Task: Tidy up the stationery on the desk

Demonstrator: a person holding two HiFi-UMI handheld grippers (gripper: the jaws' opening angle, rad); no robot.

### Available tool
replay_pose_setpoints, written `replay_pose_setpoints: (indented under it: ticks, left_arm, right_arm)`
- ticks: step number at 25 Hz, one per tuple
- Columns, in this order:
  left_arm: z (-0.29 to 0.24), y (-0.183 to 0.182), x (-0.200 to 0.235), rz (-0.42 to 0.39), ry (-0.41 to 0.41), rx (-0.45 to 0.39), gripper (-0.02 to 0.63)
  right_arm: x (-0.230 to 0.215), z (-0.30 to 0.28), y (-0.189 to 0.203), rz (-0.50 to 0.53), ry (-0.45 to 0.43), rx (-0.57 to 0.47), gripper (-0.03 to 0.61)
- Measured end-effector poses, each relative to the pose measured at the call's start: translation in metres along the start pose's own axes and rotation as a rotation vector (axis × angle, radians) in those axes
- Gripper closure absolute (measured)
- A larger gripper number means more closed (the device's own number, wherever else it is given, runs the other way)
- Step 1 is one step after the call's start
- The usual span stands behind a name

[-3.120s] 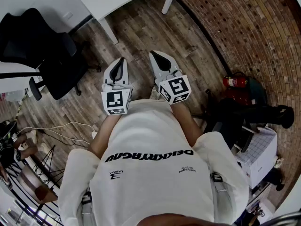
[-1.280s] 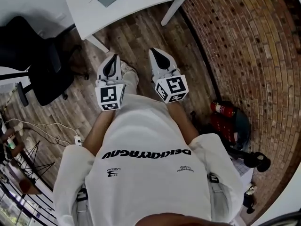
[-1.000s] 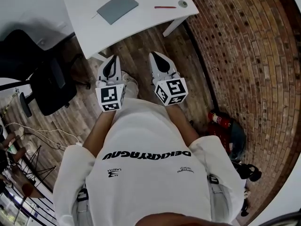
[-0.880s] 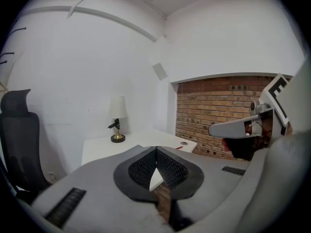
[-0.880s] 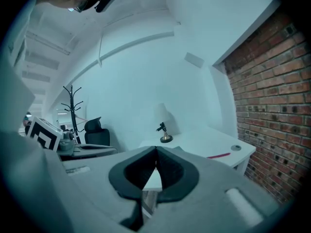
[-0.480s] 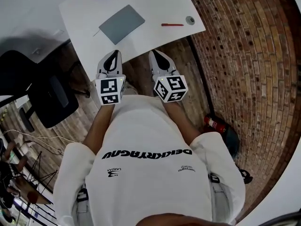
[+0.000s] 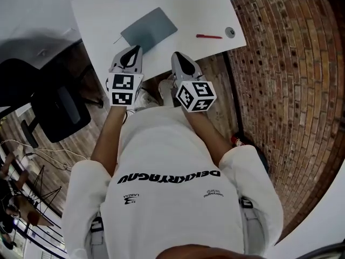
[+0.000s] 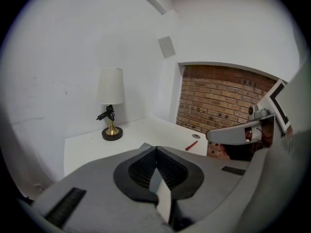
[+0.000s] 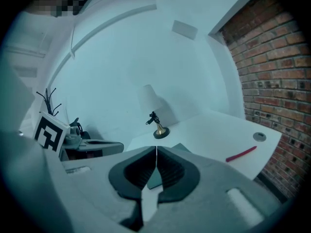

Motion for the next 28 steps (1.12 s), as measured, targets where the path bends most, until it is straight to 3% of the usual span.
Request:
replay_pose_setpoints:
  ticks: [7,10,19,28]
  left_arm:
    - [-0.039,-0.015,0.017,-0.038,0.037,0.1,0.614]
    - [-0.066,-0.019,0.02,-0.043,0.069,0.151,0.569]
    - [-0.142,-0.018,0.051,-0.065,0.086,0.271,0.494]
    - [-0.195,0.003,0.076,-0.121,0.152,0.413,0.477]
  right_arm:
    - [-0.011,-0.044,0.003,-0.103,-0.072,0.113,0.575]
    - [-0.015,-0.062,0.007,-0.134,-0.101,0.146,0.529]
    - [-0.058,-0.111,0.033,-0.228,-0.038,0.243,0.45]
    - [-0.082,-0.152,0.056,-0.298,0.01,0.34,0.434]
Point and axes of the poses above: the fingertips, and each gripper's own axes: z backward along the fingers, x to its left, y out of its underside, the point moved 1 cm from there along z, backward along the fingers, and after that the axes turned 11 degrees about x, right-handed, at the moved point
